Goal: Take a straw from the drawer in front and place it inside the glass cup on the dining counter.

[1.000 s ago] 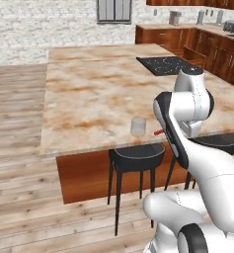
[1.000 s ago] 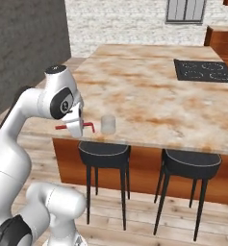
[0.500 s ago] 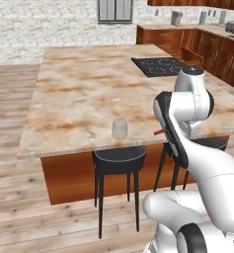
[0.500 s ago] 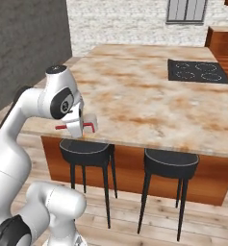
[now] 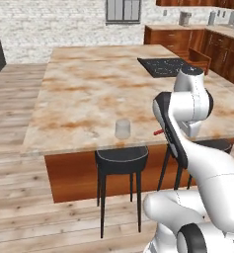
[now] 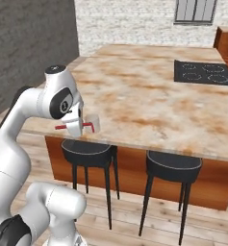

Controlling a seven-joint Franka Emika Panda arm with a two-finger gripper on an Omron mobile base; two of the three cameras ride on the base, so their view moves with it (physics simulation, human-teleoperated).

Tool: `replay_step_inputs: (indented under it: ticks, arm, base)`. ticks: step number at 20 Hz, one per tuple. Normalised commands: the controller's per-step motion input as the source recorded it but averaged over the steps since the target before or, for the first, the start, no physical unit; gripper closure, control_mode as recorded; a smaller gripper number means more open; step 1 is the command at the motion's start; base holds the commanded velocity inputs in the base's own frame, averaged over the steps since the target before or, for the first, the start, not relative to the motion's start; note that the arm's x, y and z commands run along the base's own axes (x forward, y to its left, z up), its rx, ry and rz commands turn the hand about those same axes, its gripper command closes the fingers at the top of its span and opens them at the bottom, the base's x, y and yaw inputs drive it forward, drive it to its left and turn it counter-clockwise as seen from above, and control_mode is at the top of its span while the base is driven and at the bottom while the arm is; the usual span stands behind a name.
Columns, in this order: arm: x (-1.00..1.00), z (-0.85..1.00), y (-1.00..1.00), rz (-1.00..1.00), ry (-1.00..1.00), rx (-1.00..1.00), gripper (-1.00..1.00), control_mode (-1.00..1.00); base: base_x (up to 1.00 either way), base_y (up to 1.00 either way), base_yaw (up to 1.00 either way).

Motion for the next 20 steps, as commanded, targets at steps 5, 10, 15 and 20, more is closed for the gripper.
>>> replay_step_inputs:
  ticks: [5,10,15,20]
  arm:
    - [0.00,0.00,0.00,0.00,0.00,0.00,1.00,1.00]
    - [0.00,0.00,0.00,0.00,0.00,0.00,1.00,1.00]
    - [0.00,0.00,0.00,0.00,0.00,0.00,1.00,1.00]
    - [0.00,0.00,0.00,0.00,0.00,0.00,1.00,1.00]
  base:
    - [0.24,-0.58,0.07]
    - [0.38,-0.51,0.05]
    - [0.39,-0.29,0.05]
    - [0.27,-0.01,0.06]
